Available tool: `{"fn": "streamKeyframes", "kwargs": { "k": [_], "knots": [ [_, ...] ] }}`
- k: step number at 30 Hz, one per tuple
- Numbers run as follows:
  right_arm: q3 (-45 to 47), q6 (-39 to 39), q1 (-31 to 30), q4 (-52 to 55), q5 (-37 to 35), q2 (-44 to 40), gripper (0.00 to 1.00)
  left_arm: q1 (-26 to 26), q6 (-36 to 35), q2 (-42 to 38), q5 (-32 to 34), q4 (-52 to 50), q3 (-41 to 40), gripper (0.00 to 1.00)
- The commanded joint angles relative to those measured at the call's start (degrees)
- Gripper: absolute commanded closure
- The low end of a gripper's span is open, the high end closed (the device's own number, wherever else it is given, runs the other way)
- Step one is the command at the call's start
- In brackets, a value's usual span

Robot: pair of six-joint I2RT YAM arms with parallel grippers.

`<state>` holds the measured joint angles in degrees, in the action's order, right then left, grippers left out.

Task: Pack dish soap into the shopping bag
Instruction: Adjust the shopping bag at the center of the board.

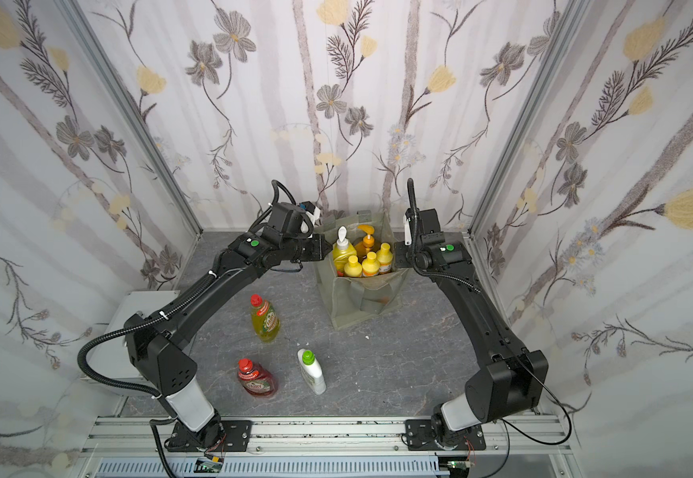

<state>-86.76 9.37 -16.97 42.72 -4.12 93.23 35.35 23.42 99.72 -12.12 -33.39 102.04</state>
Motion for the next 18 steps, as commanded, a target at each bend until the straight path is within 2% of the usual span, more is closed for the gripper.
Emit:
{"fn": "streamKeyframes", "kwargs": {
  "k": [1, 5, 18],
  "knots": [
    [1.65, 1.19, -0.19, 0.06, 2.69, -1.41, 0.89, -0.14, -2.68, 0.12, -0.43, -0.72, 0.82, 0.94],
    [3.05, 1.97, -0.38, 0.65, 4.49, -4.66, 0.92, -0.15, -4.53, 0.20, -0.86, -0.97, 2.08, 1.00],
    [4.53, 2.85, -1.31, 3.27, 8.56, -9.01, 0.95, -0.64, -8.36, 4.62, -3.87, -3.63, 11.50, 1.00]
  ]
}}
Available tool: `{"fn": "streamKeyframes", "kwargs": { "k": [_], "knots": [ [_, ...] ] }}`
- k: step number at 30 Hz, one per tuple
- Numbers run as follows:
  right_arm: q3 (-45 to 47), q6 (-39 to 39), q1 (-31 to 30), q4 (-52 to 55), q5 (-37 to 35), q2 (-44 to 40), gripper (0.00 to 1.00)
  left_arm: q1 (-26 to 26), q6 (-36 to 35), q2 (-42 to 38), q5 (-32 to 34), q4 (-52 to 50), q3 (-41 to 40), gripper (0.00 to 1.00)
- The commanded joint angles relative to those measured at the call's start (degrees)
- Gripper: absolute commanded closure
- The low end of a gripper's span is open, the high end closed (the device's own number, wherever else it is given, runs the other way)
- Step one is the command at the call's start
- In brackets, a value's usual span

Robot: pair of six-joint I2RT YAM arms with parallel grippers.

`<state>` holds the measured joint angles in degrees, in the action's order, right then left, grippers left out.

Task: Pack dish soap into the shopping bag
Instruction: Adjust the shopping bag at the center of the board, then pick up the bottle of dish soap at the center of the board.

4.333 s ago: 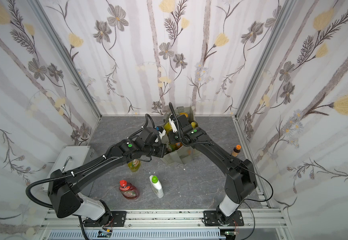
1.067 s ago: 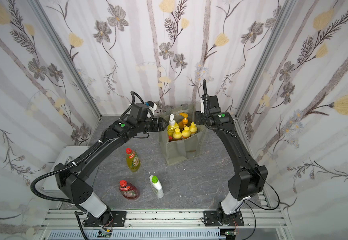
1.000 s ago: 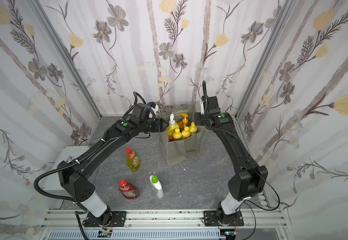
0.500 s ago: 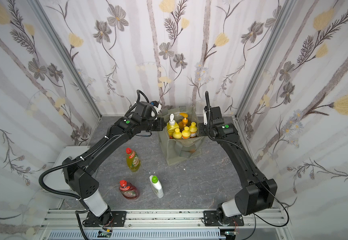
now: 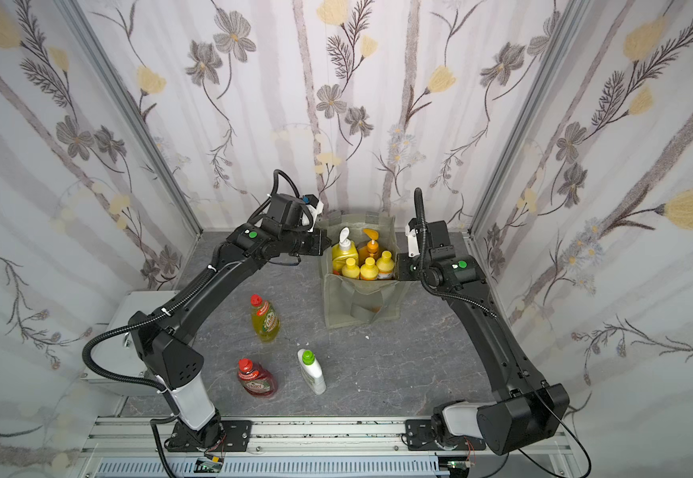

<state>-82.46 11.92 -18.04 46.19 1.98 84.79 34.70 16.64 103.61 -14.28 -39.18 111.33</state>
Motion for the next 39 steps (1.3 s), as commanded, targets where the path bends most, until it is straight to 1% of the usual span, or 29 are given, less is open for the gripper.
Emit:
{"fn": "streamKeyframes", "kwargs": {
  "k": [1, 5, 6, 8, 9, 11, 12, 15, 19, 21, 22, 26, 31, 33, 35, 39],
  "knots": [
    [0.47, 0.29, -0.32, -0.12, 2.60, -0.89, 0.95, -0.02, -1.85, 1.41, -1.79, 1.52, 3.25, 1.00],
    [1.56, 0.40, -0.50, -0.13, 3.11, -2.15, 0.94, -0.08, -2.58, 3.29, -1.63, -1.15, 6.78, 1.00],
    [1.76, 0.45, -0.50, -0.38, 2.92, -2.47, 0.92, -0.10, -2.50, 3.33, -1.43, -1.54, 6.97, 1.00],
    [1.90, 0.38, -0.42, -0.70, 1.97, -3.09, 0.79, -0.11, -2.24, 3.26, -0.85, -2.70, 6.91, 0.99],
    [1.74, 0.38, -0.48, -0.67, 1.65, -3.35, 0.74, -0.10, -2.14, 3.13, -0.26, -3.51, 6.83, 0.89],
    [0.69, 0.21, -0.41, -0.68, 1.47, -4.04, 0.61, -0.08, -2.01, 2.03, 1.11, -4.73, 5.38, 0.61],
    [-0.06, 0.05, -0.51, -0.80, 1.92, -4.45, 0.58, -0.07, -1.89, 1.18, 1.71, -4.85, 4.33, 0.55],
    [-1.66, -0.79, -0.75, -1.54, 4.03, -6.78, 0.52, -0.07, -1.63, -3.27, 3.36, -4.13, -0.52, 0.45],
    [-2.58, -2.47, -3.06, -1.65, 7.28, -10.88, 0.48, 0.13, -1.19, -11.06, 6.31, -3.38, -7.80, 0.38],
    [-2.32, -3.19, -5.92, -1.21, 8.67, -12.58, 0.47, 0.12, -0.68, -15.23, 7.63, -2.40, -12.29, 0.35],
    [-1.94, -3.54, -7.94, -1.00, 8.96, -13.32, 0.47, 0.13, -0.25, -17.70, 8.50, -1.74, -14.74, 0.33],
    [2.50, -4.23, -19.13, -2.01, 10.91, -15.43, 0.44, 0.03, 1.08, -26.59, 11.71, 1.43, -24.47, 0.22],
    [9.32, -1.11, -31.88, -6.37, 9.99, -15.81, 0.40, -0.49, 1.91, -34.13, 16.03, 1.23, -31.95, 0.15],
    [11.05, -0.03, -36.48, -8.17, 9.33, -15.19, 0.36, -1.97, 2.74, -35.75, 15.87, 0.78, -34.01, 0.15],
    [12.10, 0.91, -40.60, -9.51, 7.94, -14.09, 0.33, -4.12, 3.92, -36.91, 13.69, 0.85, -36.00, 0.14],
    [12.85, 2.71, -44.40, -11.63, 5.31, -11.30, 0.29, -6.45, 5.03, -38.46, 11.28, 1.47, -38.36, 0.12]
  ]
}}
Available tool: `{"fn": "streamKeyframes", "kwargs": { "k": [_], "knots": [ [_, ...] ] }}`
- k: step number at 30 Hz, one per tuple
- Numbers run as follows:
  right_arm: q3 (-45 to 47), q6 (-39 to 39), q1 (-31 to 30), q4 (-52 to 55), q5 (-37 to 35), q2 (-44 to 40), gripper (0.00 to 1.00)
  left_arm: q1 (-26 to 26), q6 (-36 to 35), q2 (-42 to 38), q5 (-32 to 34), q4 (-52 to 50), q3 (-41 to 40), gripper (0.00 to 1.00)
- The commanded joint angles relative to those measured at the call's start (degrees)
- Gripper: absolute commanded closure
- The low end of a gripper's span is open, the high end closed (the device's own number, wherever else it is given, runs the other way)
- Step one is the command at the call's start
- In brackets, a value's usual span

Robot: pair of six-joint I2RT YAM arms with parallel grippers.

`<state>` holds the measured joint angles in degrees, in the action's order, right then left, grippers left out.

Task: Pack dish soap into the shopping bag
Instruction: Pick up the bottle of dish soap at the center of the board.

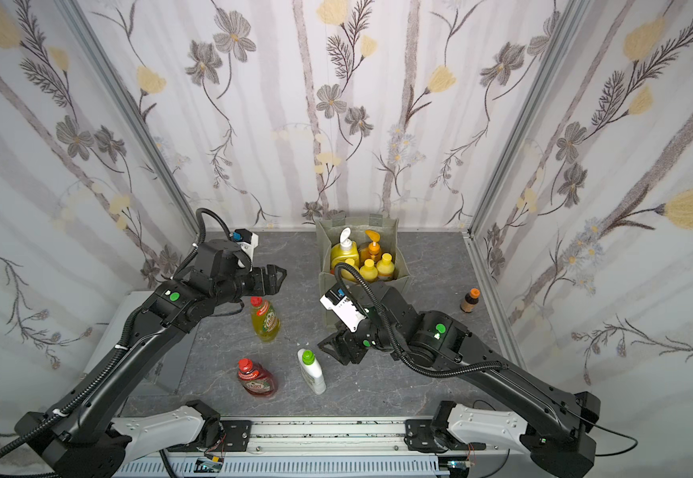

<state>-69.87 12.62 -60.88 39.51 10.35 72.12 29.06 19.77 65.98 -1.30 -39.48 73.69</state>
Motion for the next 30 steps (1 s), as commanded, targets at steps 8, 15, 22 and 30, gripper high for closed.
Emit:
{"fn": "streamKeyframes", "kwargs": {
  "k": [8, 15, 22, 30],
  "knots": [
    [-0.19, 4.81, -5.19, -6.73, -8.01, 10.42, 0.27, -3.79, 2.38, -2.42, -2.82, 0.76, -1.87, 0.09],
    [-0.43, 5.92, -7.40, -6.13, -8.93, 16.28, 0.23, -5.37, 2.55, -3.22, -4.38, 0.03, -2.86, 0.08],
    [0.28, 6.44, -7.57, -5.40, -9.66, 18.98, 0.27, -5.42, 2.93, -2.78, -5.38, -0.66, -2.42, 0.08],
    [1.22, 6.54, -7.48, -6.25, -9.61, 23.08, 0.39, -5.44, 3.08, -3.31, -5.96, -1.30, -3.63, 0.08]
  ]
}}
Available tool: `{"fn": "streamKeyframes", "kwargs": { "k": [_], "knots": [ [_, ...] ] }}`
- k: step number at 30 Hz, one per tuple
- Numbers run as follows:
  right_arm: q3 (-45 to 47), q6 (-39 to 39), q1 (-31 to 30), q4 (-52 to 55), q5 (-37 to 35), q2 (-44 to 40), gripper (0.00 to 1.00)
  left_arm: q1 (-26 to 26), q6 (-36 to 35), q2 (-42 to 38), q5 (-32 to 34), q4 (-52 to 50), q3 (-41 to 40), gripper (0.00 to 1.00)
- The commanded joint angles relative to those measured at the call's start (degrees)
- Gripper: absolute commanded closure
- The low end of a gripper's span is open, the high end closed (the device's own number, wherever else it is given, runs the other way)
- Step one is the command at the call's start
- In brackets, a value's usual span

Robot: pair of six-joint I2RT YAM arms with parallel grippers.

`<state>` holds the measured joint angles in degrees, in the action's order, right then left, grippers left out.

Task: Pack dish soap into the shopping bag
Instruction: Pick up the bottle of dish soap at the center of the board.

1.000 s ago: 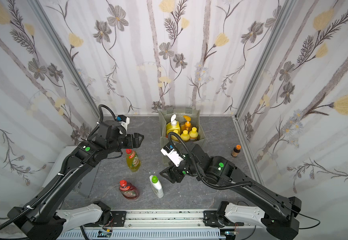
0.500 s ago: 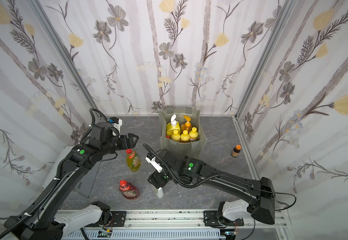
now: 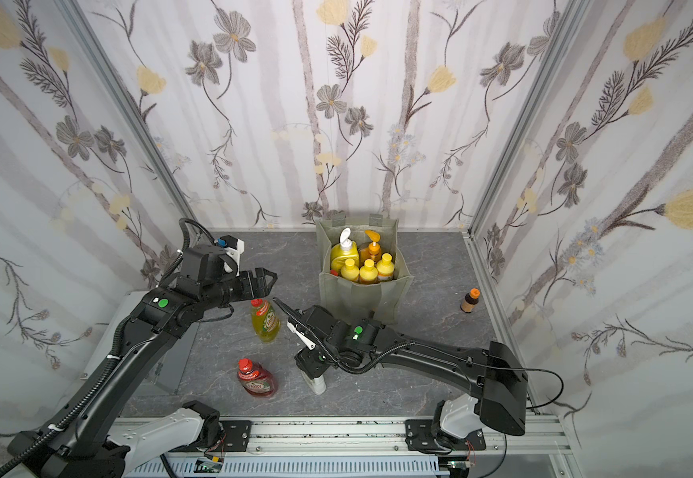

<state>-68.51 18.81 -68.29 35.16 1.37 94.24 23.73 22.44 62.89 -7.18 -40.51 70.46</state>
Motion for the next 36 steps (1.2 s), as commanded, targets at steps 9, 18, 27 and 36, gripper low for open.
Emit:
{"fn": "streamKeyframes", "kwargs": {
  "k": [9, 18, 27, 36],
  "knots": [
    [-0.26, 0.48, 1.45, -1.96, -1.63, 1.03, 0.61, -0.13, 0.24, -0.69, -0.66, -0.36, -1.09, 0.08],
    [-3.38, -0.67, 4.95, 1.75, -1.84, -4.49, 0.75, -0.15, 0.33, 2.66, -4.74, 1.33, 0.34, 0.08],
    [-15.64, -4.31, 12.97, 11.33, -1.79, -13.62, 0.86, 3.82, -0.82, 10.57, -9.64, -1.59, 9.83, 0.08],
    [-37.36, -9.57, 26.07, 20.34, 2.34, -13.39, 0.88, 11.44, -1.40, 18.33, -9.68, -2.14, 20.78, 0.08]
  ]
}}
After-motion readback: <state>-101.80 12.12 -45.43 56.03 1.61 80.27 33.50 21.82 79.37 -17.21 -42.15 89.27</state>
